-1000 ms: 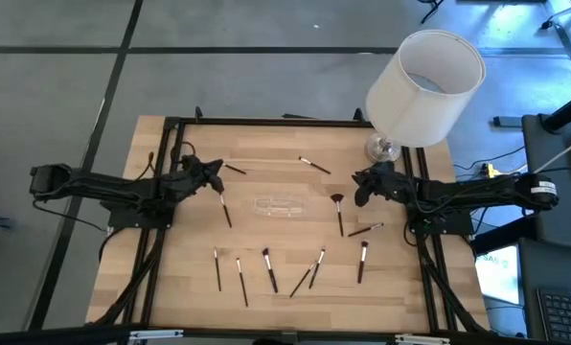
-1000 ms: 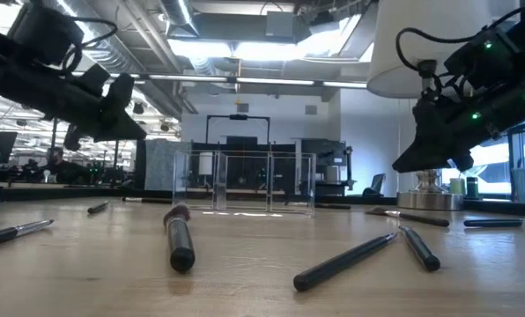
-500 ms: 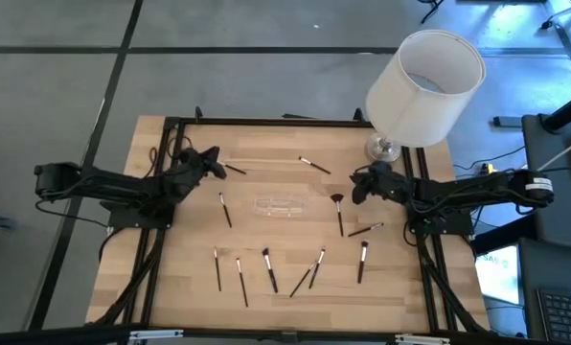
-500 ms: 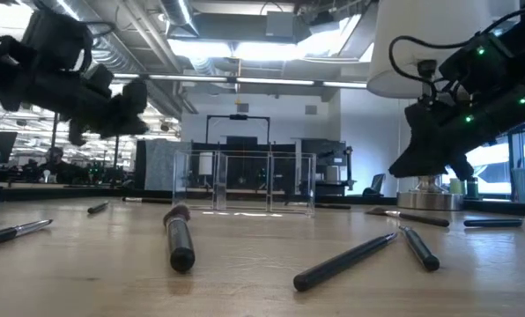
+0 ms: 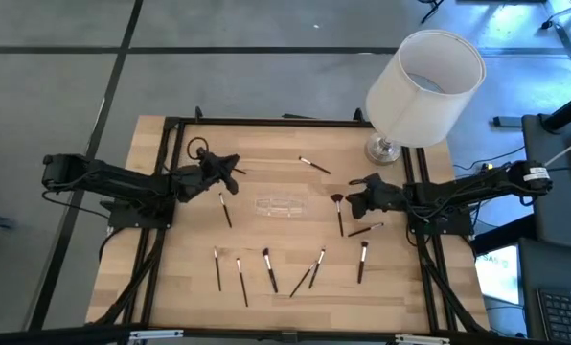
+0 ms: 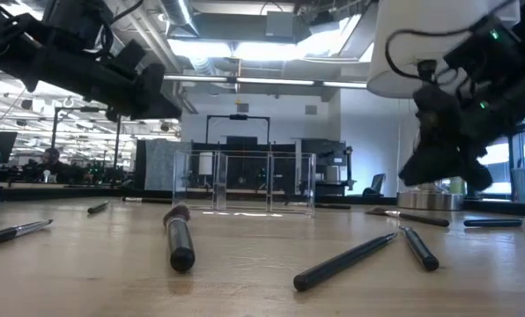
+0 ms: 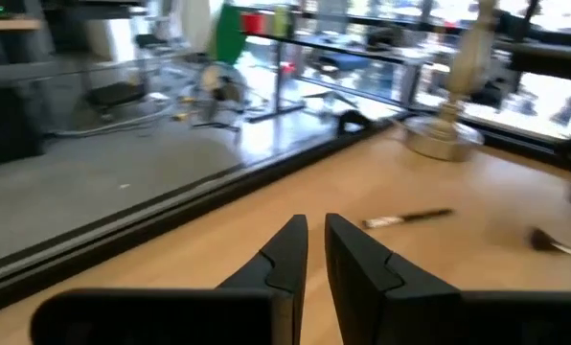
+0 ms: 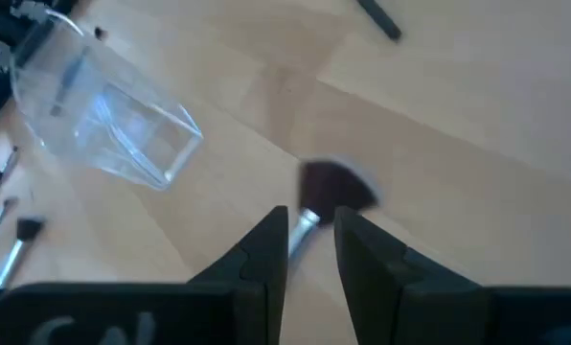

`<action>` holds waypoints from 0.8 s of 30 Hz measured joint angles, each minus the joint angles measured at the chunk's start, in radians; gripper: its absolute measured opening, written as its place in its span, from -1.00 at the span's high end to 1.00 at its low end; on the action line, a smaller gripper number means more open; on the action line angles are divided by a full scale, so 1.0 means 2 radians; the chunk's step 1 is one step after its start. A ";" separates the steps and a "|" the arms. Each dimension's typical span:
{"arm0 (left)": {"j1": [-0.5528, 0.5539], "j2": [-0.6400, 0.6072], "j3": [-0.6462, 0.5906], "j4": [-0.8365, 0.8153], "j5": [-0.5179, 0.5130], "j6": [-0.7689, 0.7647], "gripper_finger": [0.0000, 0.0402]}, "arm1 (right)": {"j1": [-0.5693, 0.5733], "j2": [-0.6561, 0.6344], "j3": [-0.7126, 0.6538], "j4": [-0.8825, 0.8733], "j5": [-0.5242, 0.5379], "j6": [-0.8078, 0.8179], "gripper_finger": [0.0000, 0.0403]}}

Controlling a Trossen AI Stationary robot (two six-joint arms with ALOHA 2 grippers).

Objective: Put items in baskets/containers
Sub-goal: Put the highlighter brush into the transparent organizer

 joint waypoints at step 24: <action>-0.043 0.044 0.004 -0.100 0.023 -0.019 0.80 | -0.028 0.342 0.370 -0.373 -0.038 0.011 0.47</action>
